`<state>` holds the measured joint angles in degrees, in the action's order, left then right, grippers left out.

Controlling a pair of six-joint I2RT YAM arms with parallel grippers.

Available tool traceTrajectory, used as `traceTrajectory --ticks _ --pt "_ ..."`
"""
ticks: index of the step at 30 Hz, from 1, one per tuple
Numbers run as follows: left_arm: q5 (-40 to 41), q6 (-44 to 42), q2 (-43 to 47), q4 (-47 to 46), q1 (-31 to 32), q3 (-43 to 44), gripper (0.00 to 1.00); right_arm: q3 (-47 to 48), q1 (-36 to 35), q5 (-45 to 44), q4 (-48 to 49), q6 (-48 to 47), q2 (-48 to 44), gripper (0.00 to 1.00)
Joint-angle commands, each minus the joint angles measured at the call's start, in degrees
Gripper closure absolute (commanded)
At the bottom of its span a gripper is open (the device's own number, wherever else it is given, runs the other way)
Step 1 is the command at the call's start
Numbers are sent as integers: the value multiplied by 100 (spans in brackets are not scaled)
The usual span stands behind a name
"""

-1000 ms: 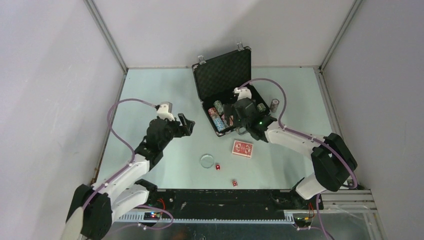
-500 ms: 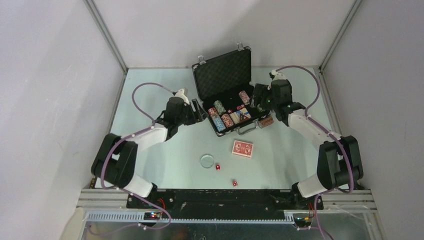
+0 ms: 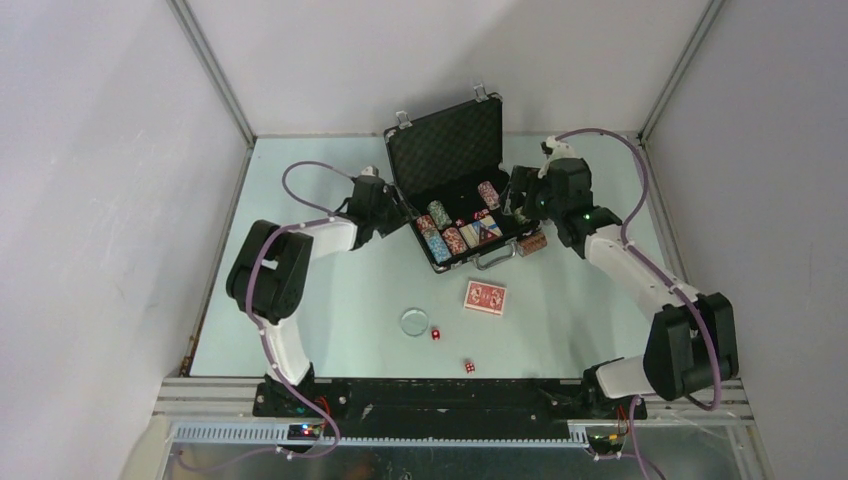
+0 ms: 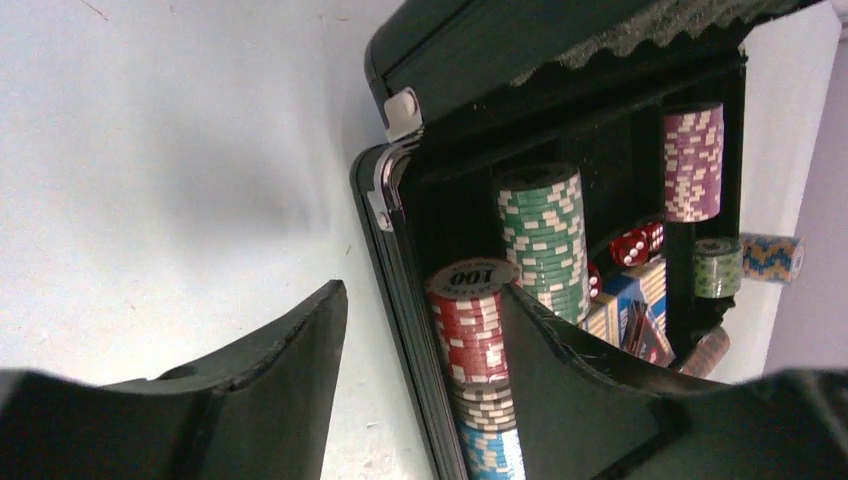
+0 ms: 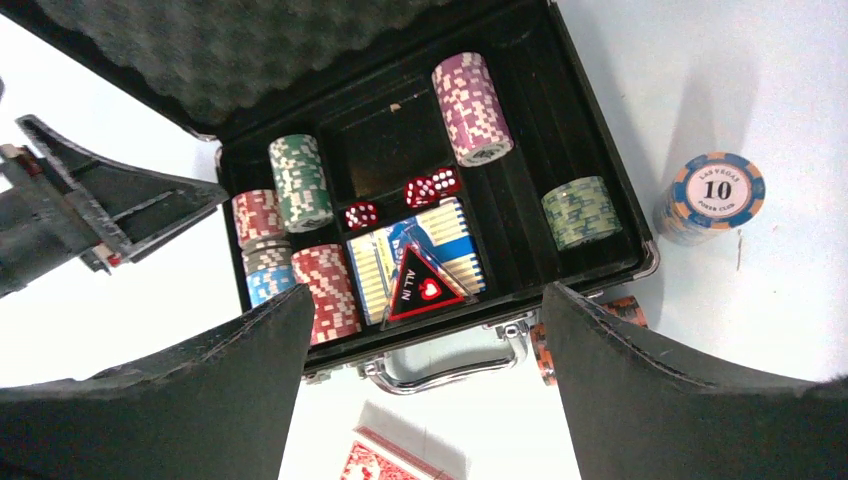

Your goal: Pack up texas hold em set

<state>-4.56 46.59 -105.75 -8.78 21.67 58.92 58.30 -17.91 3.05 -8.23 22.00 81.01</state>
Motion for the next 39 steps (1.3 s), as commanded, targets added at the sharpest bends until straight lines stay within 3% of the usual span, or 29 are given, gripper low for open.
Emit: traceTrajectory --ticks 1,7,10,16,19,22,26,31,39 --pt "308 292 -153 96 -72 283 39 -71 -7 51 199 -31 -382 13" --pt "391 256 -421 413 -163 477 51 -177 -16 177 260 64 -435 15" --pt "322 171 -489 480 -211 535 76 -193 -38 209 260 83 -421 16" --pt "-40 -332 -658 962 -472 939 85 -197 -287 168 101 20 -340 17" --pt "-195 -746 -730 1357 -726 1086 98 -197 -481 -15 -63 -52 -352 17" --pt "-409 -1266 -738 1612 -954 1147 100 -199 -583 -50 -182 -86 -372 17" --pt "-201 -1896 -769 2650 -1180 1529 100 -197 -674 -174 -292 -146 -340 17" --pt "7 -2131 -706 2910 -1492 1655 100 -14 -447 23 -258 13 -46 16" --pt "-287 -2231 -485 2825 -1752 1728 100 1381 -198 -42 -793 84 1598 18"
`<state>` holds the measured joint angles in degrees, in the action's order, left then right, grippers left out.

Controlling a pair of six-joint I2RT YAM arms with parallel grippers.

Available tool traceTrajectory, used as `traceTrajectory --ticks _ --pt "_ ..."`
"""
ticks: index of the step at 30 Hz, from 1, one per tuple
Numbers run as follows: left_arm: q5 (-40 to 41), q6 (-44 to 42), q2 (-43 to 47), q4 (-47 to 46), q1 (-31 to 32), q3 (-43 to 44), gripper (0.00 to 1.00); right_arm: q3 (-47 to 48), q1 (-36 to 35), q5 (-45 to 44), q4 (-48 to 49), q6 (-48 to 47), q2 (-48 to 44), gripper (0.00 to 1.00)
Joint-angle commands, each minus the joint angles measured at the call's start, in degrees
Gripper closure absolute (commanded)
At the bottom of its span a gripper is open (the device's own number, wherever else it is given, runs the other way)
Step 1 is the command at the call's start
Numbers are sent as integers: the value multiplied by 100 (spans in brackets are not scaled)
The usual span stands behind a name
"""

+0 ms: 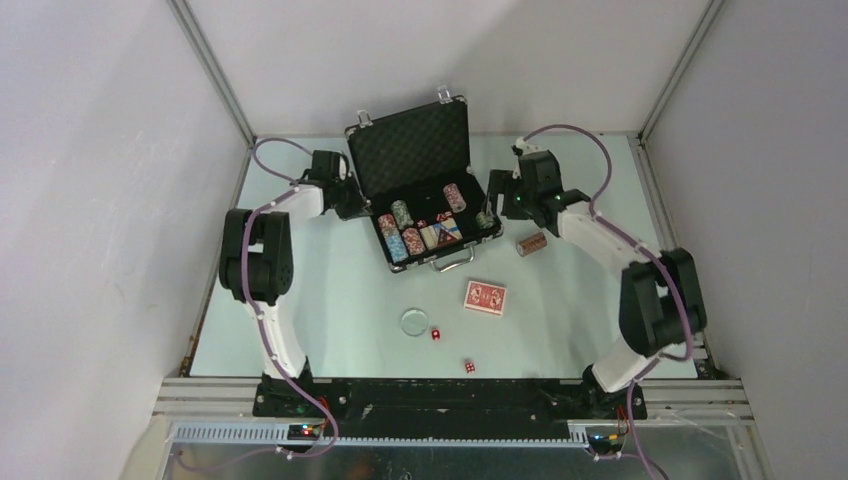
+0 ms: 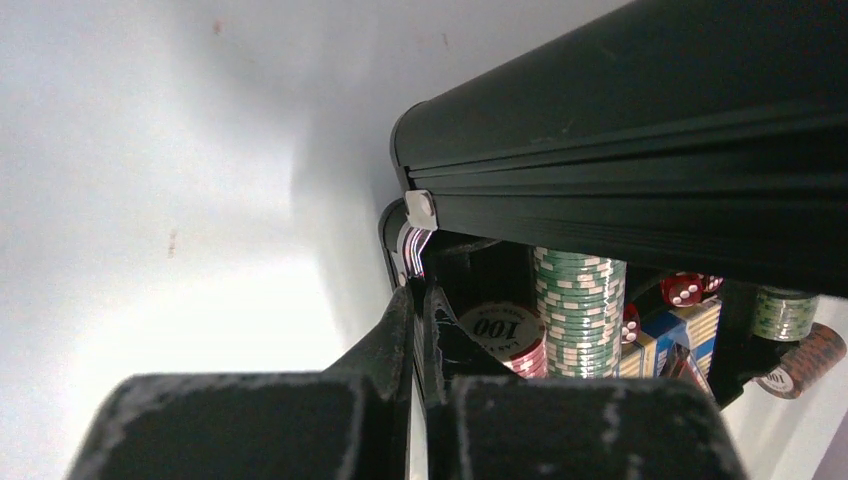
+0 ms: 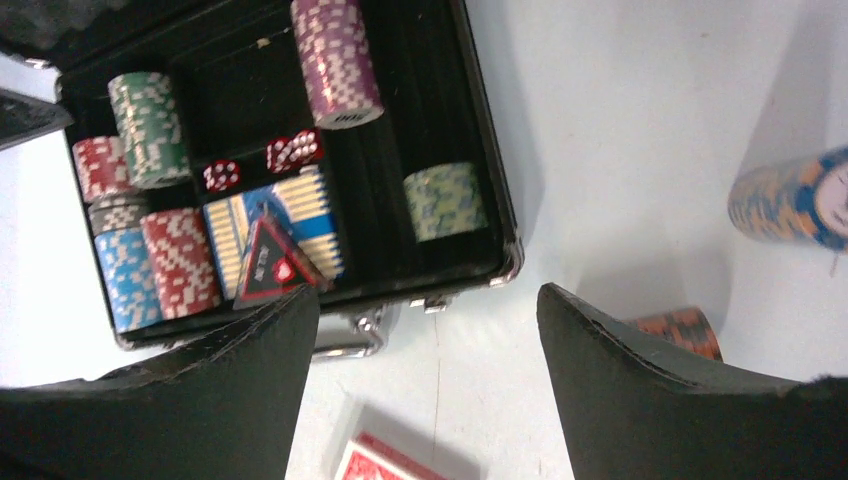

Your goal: Pack up texas hold em set

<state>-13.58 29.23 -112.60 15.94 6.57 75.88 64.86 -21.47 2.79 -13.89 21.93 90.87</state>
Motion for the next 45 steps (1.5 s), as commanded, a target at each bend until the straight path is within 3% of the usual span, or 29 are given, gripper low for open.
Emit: traceTrajectory --ticks 1,7,12,17,26,33,37,43,45 --pt "507 -470 223 293 -243 -47 97 776 221 73 -131 164 698 20" --pt "139 -270 458 -92 -244 -429 77 1163 629 958 423 581 1379 28" --pt "80 -86 820 -457 -257 -795 75 2043 632 1099 90 449 2364 42" --pt "-56 9 758 -551 -276 -786 70 2768 554 1084 -283 260 3092 49" --pt "52 208 1289 -887 -420 -1223 68 2640 319 789 -113 287 3276 64" --pt "-75 805 2324 -1792 -415 -2532 67 1733 46 110 261 905 2631 100" --pt "-37 913 2769 -1946 -412 -2929 66 1006 -105 -74 583 1503 2091 100" --pt "-162 1037 3024 -2171 -395 -3200 65 675 -680 -856 675 1808 1635 100" --pt "-173 1016 3133 -2157 -387 -3256 65 654 -710 -843 676 1772 1553 92"
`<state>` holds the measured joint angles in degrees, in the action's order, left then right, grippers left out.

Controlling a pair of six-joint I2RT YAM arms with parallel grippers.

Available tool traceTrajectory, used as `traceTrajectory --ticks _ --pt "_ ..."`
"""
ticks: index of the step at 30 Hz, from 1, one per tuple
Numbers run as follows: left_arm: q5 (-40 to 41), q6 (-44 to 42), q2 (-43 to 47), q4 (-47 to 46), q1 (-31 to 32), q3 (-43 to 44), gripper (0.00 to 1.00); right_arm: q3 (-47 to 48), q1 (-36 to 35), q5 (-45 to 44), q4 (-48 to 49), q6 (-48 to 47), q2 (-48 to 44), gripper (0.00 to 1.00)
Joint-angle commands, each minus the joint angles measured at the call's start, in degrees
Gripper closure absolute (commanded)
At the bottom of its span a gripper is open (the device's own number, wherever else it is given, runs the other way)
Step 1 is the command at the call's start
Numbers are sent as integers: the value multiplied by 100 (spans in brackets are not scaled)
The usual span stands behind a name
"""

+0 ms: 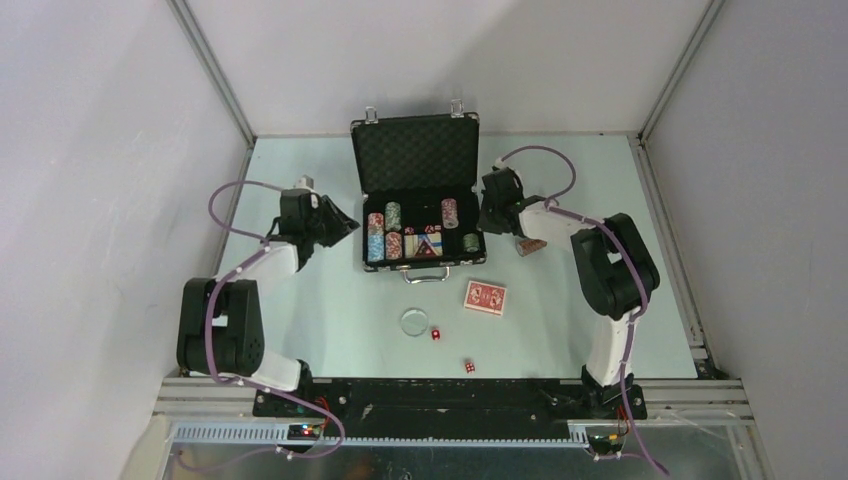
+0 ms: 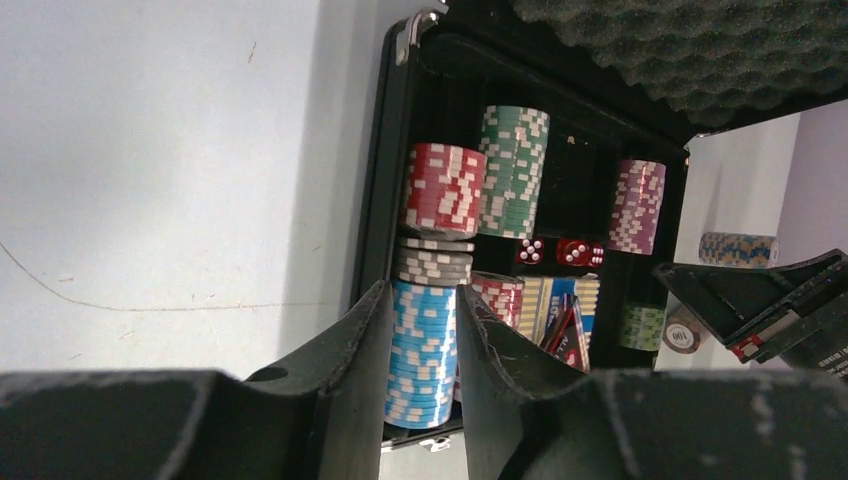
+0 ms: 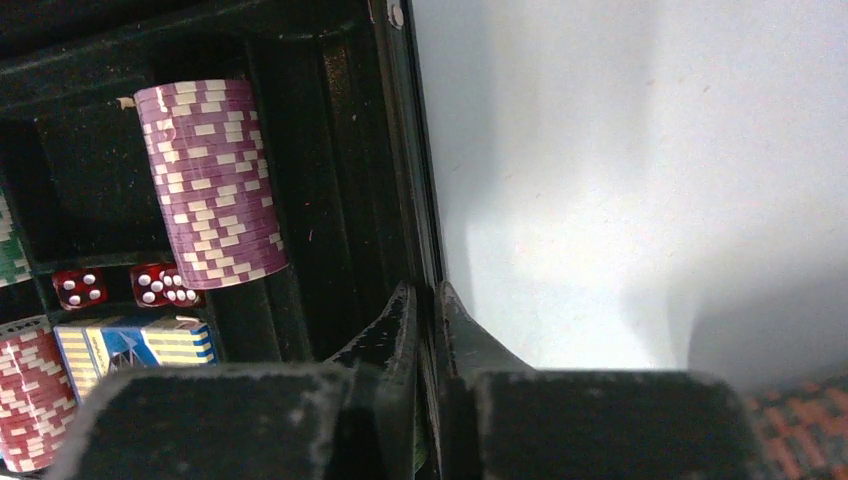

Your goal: Pack up texas hold em set

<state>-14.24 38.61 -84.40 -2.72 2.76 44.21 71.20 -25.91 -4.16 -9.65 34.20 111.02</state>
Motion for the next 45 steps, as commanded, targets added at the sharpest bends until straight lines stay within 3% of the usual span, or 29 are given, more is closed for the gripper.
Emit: traceTrajectory --ticks 1,2,4,5,6,7,9,10,16,21,23,28,40,45 --pt "-145 77 373 -290 11 -156 64 18 -244 -107 220 514 -482 83" --pt "-152 50 517 -279 39 -196 64 17 -181 -24 188 498 -555 78" --pt "-76 -21 804 -234 157 -336 63 15 -75 -62 -3 444 -741 61" --pt "25 -47 904 -227 285 -457 63 11 -47 -130 -213 431 -820 46" --pt "125 -115 1120 -244 351 -523 62 9 13 -294 -332 435 -988 40" --pt "181 -155 1220 -263 489 -684 62 -12 37 -396 -585 497 -1180 18" --pt "346 -308 1593 -353 689 -989 62 -155 134 -717 -887 657 -1537 3" --pt "504 -444 1894 -438 747 -1127 62 -210 158 -922 -976 847 -1652 2" --pt "1003 -968 3358 -693 999 -2218 57 -347 359 -2022 -2852 2571 -2122 3" --pt "953 -1013 3766 -946 1007 -2537 49 -916 638 -1558 -2714 3168 -2114 8" --pt "942 -992 3846 -978 1007 -2524 40 -1113 784 -1334 -2398 3209 -2048 9" --pt "970 -850 4183 -1132 1000 -2701 3 -1223 1055 -1090 -1866 3269 -1691 13" --pt "1405 -940 5100 -897 999 -2869 0 -1224 1271 -673 -967 3113 -1139 27" --pt "1128 -985 5170 -1177 1005 -2991 0 -1227 1270 -690 -1135 3172 -1258 39"
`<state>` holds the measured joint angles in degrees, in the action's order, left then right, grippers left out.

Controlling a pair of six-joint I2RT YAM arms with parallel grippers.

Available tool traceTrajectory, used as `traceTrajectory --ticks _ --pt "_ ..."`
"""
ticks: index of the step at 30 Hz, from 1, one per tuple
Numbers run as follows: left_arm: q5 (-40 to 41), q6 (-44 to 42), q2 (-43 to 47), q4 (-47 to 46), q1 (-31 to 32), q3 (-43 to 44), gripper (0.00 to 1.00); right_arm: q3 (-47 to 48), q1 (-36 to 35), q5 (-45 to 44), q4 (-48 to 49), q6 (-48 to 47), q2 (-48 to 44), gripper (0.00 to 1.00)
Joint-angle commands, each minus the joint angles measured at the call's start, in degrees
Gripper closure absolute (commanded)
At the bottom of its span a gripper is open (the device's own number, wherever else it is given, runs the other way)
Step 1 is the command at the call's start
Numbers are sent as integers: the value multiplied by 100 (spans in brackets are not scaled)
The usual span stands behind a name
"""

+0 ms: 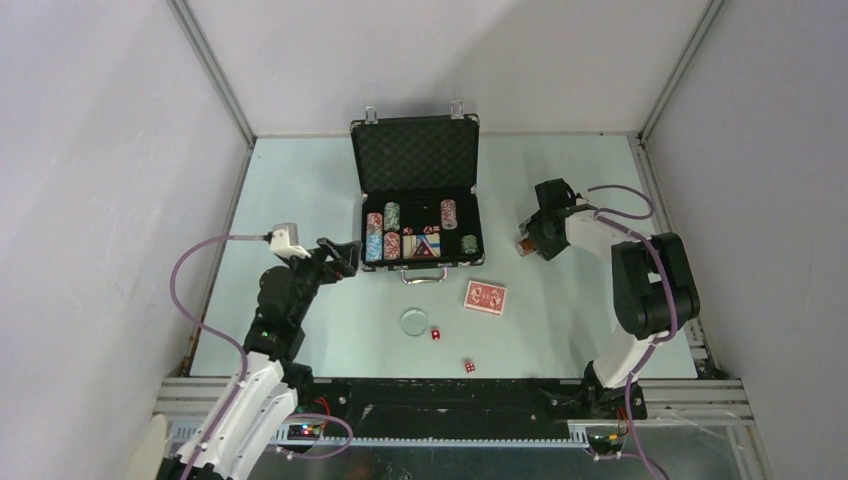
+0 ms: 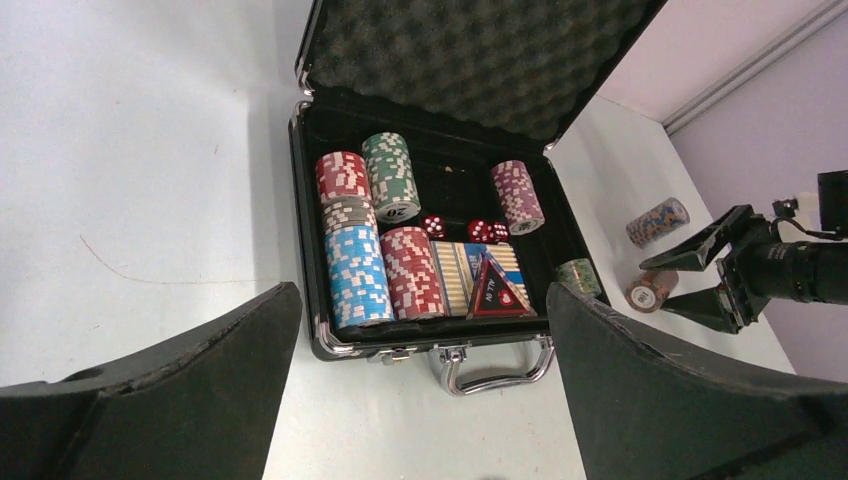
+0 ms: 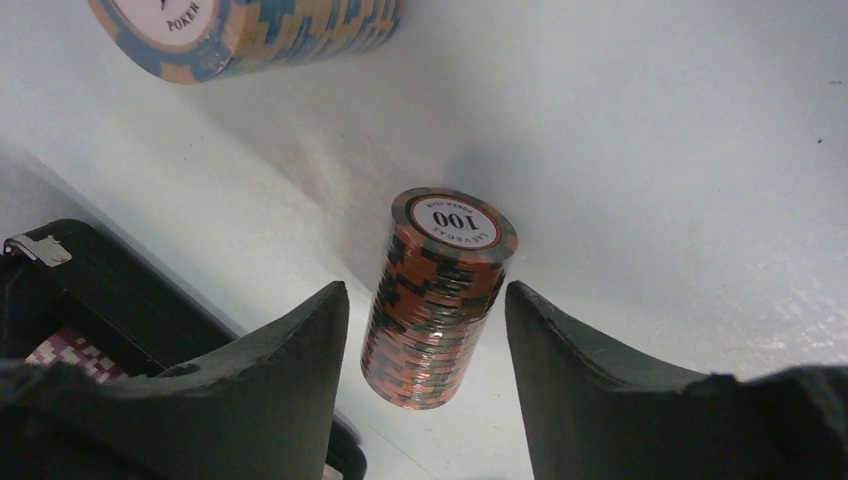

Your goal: Pack up texas hold em set

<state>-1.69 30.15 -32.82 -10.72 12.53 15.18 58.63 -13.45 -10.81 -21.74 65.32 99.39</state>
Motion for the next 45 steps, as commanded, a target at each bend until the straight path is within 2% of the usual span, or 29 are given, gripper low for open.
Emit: traceTrajectory --ticks 1,3,4,7,10,13,16,20,24,32,38,45 --pt "-223 -141 -47 -431 24 -87 0 32 25 -22 56 53 -122 44" --pt "-269 -133 -113 -446 22 -62 0 26 26 -24 3 -38 -236 60" --pt "-278 -133 -120 -452 28 -58 0 32 5 -12 -19 -103 -340 71" --pt "-321 -133 -73 -502 23 -90 0 31 -117 -140 -184 -387 -670 78" --pt "-326 -133 -5 -536 33 -137 0 30 -382 -133 -115 -837 -947 80" --pt "-391 -147 -22 -616 31 -168 0 30 -621 189 331 -1680 -1209 80" --pt "-504 -194 -131 -644 31 -134 0 34 -711 1207 891 -2582 -1261 80" --pt "-607 -293 -238 -781 31 -158 0 221 -699 2422 1593 -3218 -1016 86" --pt "-592 -406 -311 -878 68 -198 0 1094 -933 2205 1244 -3819 -203 88" --pt "-527 -519 -186 -988 148 -275 0 2401 -1067 2381 1171 -4028 798 90" --pt "-494 -557 -283 -928 203 -202 0 3583 -1222 1688 339 -4338 1646 89" --pt "-426 -565 -364 -931 214 -202 0 3791 -1318 720 101 -4690 1975 88"
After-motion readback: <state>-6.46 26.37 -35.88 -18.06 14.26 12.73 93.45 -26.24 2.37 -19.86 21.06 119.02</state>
